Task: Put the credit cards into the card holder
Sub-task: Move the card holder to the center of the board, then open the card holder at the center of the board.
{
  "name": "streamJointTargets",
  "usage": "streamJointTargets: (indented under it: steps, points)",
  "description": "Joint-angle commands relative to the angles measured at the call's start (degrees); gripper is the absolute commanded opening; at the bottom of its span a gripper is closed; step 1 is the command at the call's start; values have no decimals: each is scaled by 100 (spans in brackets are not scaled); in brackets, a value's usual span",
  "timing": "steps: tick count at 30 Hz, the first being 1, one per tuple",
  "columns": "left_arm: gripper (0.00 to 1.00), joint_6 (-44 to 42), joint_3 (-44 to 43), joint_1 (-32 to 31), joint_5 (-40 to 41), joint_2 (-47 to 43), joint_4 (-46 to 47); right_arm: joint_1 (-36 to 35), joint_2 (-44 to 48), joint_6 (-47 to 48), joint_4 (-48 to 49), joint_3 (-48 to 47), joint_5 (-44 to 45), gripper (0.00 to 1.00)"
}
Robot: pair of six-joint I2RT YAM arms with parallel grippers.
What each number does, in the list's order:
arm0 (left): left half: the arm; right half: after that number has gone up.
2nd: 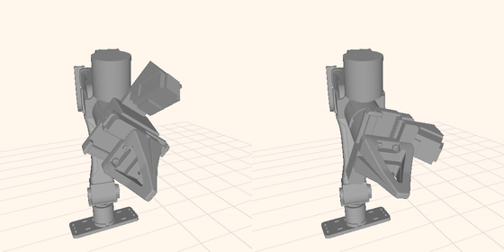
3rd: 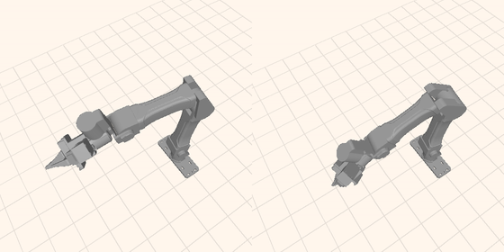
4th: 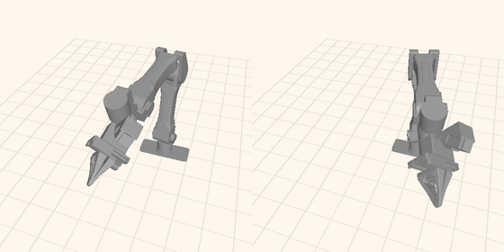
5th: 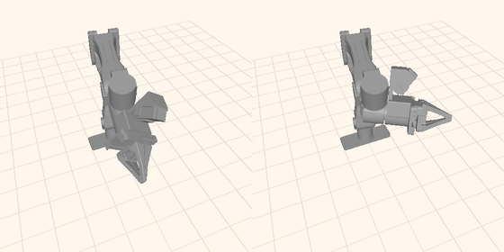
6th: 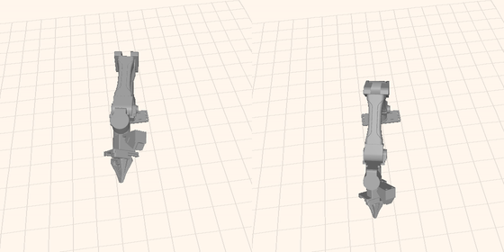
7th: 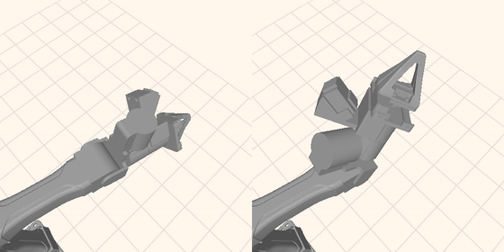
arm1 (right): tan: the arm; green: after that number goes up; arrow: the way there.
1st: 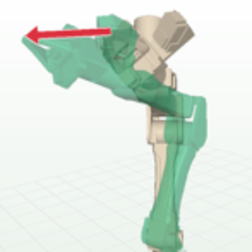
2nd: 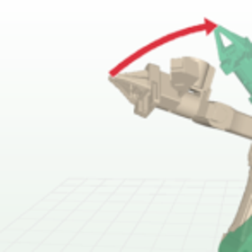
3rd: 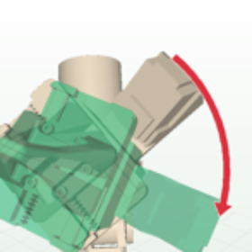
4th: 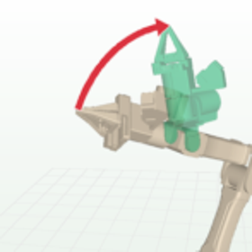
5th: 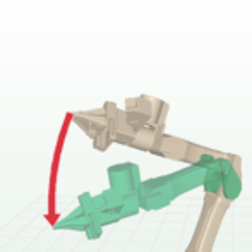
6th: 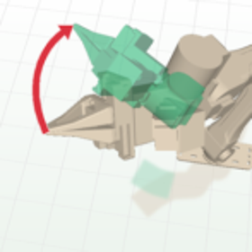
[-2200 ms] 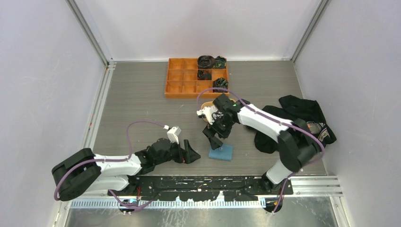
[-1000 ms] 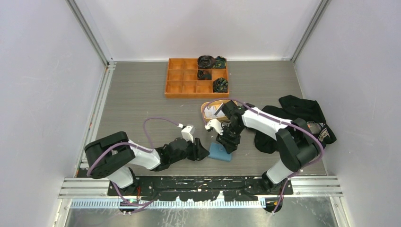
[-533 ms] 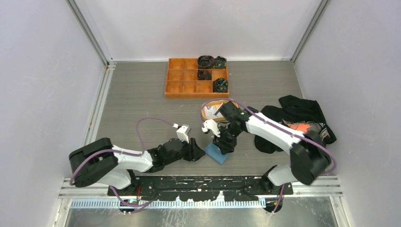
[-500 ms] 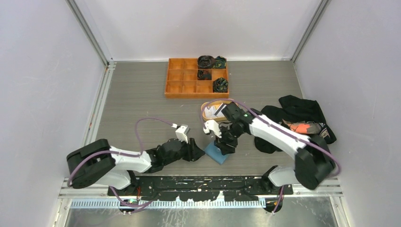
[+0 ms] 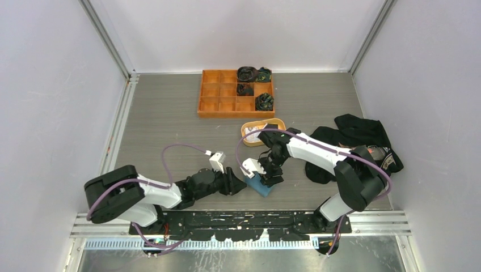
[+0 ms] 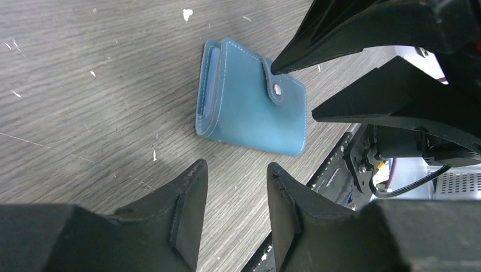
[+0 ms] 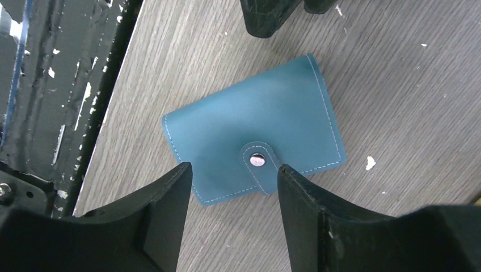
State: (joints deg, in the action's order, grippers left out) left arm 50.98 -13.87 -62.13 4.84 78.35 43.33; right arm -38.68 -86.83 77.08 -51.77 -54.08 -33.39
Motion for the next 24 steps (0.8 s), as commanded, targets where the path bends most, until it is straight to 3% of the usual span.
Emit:
streamJointTargets:
  steps: [1,8,24]
  points:
    - [43,206,20,-13,-145,493,1236,-85,-77,96,217,-160,68,61]
    - [40,374,-120,-34,-238,1201,1956,-221,-402,-170,439,-176,298,54]
    - [31,393,-548,-160,-3,1695,1890,-429,-524,-177,721,81,791,40]
